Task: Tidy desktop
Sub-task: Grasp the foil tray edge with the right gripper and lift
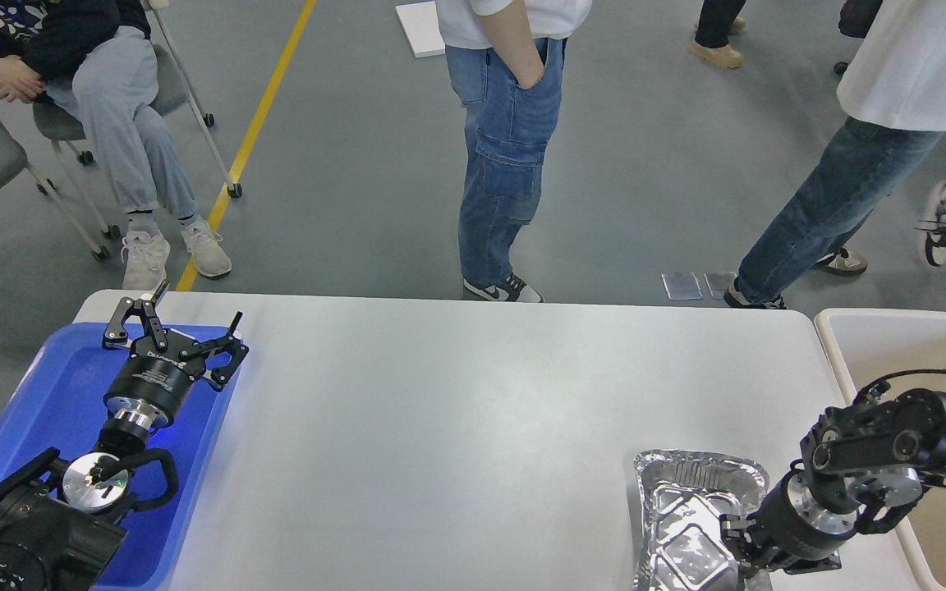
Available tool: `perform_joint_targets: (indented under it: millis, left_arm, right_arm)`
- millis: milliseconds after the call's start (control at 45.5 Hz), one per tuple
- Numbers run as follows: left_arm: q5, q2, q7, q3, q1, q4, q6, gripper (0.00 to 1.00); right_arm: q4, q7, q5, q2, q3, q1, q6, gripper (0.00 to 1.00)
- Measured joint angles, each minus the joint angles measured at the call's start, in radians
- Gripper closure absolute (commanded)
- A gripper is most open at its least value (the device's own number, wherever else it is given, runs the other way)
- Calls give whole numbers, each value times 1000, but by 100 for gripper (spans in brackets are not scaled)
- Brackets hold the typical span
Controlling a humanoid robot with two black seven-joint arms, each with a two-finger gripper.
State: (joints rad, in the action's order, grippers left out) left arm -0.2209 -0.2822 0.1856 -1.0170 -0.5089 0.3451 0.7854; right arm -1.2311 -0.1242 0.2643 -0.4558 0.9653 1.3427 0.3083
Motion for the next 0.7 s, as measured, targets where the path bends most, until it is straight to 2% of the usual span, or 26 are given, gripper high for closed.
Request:
perform_joint_targets:
  millis: [286, 704]
  left_arm:
    - [0, 0, 0, 0, 0, 0, 0, 0]
    - [0, 0, 0, 0, 0, 0, 0, 0]
  right_arm:
    - [-123, 0, -15, -55, 80, 192, 38, 100]
    - [-234, 2, -125, -66, 279, 586, 297, 100]
